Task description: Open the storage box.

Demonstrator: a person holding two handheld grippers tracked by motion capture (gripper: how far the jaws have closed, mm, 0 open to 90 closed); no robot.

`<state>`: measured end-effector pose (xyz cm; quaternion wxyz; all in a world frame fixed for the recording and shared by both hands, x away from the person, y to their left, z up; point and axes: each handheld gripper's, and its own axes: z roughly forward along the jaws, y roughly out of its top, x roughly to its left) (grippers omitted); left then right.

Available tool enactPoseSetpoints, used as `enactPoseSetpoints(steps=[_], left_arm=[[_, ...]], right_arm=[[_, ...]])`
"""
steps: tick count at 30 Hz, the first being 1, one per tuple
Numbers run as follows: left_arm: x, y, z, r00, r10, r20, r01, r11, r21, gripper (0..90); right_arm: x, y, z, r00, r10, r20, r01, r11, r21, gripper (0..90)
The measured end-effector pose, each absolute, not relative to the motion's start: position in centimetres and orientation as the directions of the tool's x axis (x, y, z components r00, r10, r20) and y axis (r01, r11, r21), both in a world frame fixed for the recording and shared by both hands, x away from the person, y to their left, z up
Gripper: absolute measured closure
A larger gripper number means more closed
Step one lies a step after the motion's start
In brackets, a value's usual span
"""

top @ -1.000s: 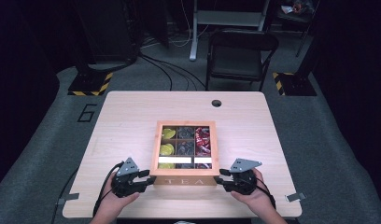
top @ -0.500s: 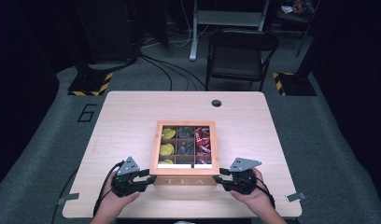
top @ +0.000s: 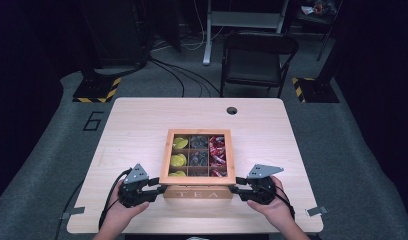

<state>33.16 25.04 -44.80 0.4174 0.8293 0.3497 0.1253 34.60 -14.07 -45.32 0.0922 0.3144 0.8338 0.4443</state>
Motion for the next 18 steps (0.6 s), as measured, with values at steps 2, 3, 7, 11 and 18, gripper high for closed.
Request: enactPoseSetpoints(steps=[2, 3, 7, 11, 18], left_arm=[[33.2, 25.0, -44.8, 0.724, 0.685, -0.084, 0.472, -0.404, 0.784, 59.1], [33.2, 25.0, -44.7, 0.723, 0.687, -0.076, 0.467, -0.404, 0.786, 58.8], [33.4, 25.0, -44.1, 0.725, 0.685, -0.066, 0.457, -0.407, 0.791, 57.6], [33.6, 25.1, -43.6, 0.727, 0.684, -0.056, 0.439, -0.401, 0.804, 52.2], [34.2, 25.1, -43.5, 0.728, 0.686, -0.018, 0.404, -0.407, 0.819, 49.1]], right_arm=[[34.7, -14.0, -45.1, -0.784, 0.608, 0.123, 0.446, 0.415, 0.793, 59.3], [34.7, -14.0, -45.0, -0.783, 0.609, 0.122, 0.445, 0.414, 0.794, 59.3], [34.8, -14.0, -44.5, -0.784, 0.608, 0.122, 0.447, 0.417, 0.792, 59.3], [35.0, -14.0, -43.7, -0.778, 0.612, 0.143, 0.463, 0.404, 0.789, 59.3], [35.4, -14.0, -42.7, -0.779, 0.611, 0.143, 0.461, 0.403, 0.791, 59.3]])
